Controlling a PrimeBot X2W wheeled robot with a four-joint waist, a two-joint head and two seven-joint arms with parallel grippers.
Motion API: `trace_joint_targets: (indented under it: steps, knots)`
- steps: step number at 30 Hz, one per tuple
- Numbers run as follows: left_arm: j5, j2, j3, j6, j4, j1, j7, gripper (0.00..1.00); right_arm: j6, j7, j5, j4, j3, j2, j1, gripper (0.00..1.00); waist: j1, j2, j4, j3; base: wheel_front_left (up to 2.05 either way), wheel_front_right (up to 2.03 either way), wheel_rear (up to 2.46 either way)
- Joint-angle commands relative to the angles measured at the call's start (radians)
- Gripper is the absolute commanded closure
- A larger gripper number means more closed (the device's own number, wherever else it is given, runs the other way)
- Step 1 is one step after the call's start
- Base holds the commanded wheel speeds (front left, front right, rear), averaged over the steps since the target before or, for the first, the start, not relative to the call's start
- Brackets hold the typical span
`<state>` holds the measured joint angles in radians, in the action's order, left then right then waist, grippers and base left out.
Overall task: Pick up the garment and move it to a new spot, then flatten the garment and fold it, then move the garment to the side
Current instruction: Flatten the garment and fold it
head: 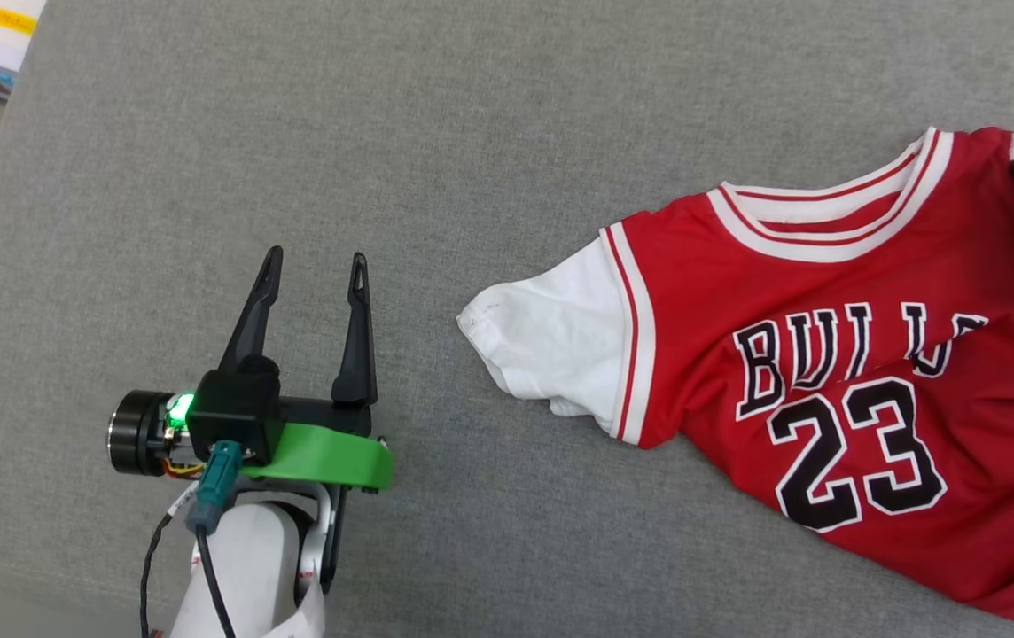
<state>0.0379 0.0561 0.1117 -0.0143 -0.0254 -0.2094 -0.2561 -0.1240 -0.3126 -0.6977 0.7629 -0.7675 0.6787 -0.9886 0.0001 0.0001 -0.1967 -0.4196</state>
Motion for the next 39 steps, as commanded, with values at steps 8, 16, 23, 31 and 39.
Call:
trace_joint_targets:
  steps: [8, 16, 23, 31, 39]
  knots:
    - [0.015, 0.035, -0.053, 0.031, -0.007, -0.013, -0.006, 0.00, -0.007, 0.435, 0.069, -0.039, 0.108, -0.039, 0.068, 0.00, -0.0001, -0.0001, 0.067, 0.129, 0.00, 0.00, 0.00]
    - [0.028, 0.127, -0.044, 0.113, -0.088, -0.110, -0.006, 0.00, -0.007, 0.564, 0.161, -0.202, 0.281, -0.129, 0.229, 0.00, -0.0001, -0.0001, 0.112, 0.185, 0.00, 0.00, 0.00]
    - [0.066, 0.222, 0.055, 0.142, -0.172, -0.273, 0.045, 0.00, -0.007, 0.573, 0.288, -0.466, 0.535, -0.249, 0.481, 0.00, -0.0001, -0.0001, 0.137, 0.204, 0.00, 0.00, 0.00]
    - [0.322, 0.336, 0.296, 0.145, -0.168, -0.427, 0.306, 0.00, -0.007, 0.519, 0.376, -0.700, 0.717, -0.389, 0.753, 0.00, -0.0001, -0.0001, 0.161, 0.205, 0.00, 0.00, 0.00]
    - [0.661, 0.494, 0.551, 0.145, -0.117, -0.577, 0.790, 0.00, -0.007, 0.462, 0.400, -0.802, 0.776, -0.461, 0.855, 0.00, -0.0001, -0.0001, 0.190, 0.188, 0.00, 0.00, 0.00]
